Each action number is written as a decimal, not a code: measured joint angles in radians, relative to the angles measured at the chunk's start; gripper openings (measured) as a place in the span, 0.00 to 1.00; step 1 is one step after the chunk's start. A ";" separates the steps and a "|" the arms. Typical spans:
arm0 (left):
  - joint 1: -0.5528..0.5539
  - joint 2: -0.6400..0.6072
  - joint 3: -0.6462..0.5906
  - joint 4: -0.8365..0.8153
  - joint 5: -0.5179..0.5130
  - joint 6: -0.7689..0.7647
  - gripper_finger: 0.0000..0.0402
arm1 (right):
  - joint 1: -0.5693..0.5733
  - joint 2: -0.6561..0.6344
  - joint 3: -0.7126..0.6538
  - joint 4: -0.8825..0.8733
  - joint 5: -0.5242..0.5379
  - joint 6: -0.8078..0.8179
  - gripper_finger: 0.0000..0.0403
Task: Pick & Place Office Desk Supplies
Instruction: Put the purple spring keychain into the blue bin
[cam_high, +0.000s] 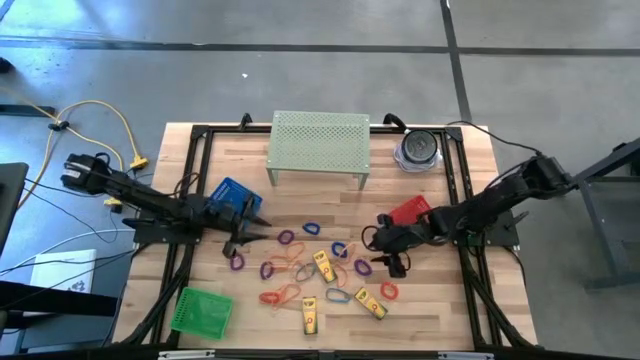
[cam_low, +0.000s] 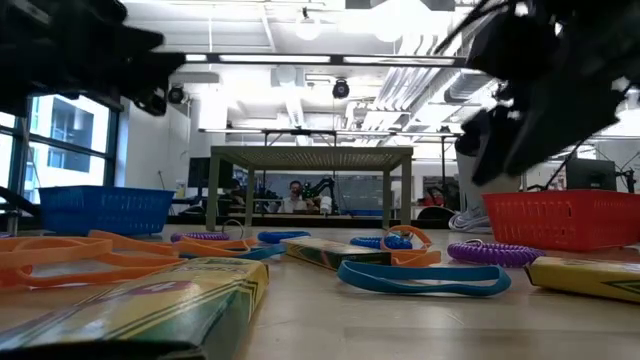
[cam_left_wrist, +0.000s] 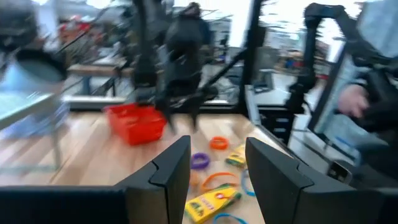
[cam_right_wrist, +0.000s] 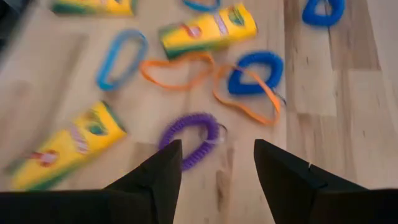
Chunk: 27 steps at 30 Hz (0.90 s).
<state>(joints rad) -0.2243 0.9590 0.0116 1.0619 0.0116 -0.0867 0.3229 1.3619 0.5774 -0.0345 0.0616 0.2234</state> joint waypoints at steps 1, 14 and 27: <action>-0.022 0.021 0.000 0.030 -0.004 0.021 0.37 | 0.000 0.019 0.000 0.002 0.017 0.000 0.47; -0.118 0.253 0.029 0.184 -0.149 0.097 0.37 | 0.011 0.164 0.000 0.136 0.015 -0.016 0.47; -0.114 0.300 0.033 0.235 -0.148 0.032 0.37 | 0.030 0.174 -0.001 0.162 0.041 -0.006 0.47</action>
<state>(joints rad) -0.3386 1.2587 0.0448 1.2964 -0.1368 -0.0549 0.3527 1.5363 0.5766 0.1272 0.1022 0.2174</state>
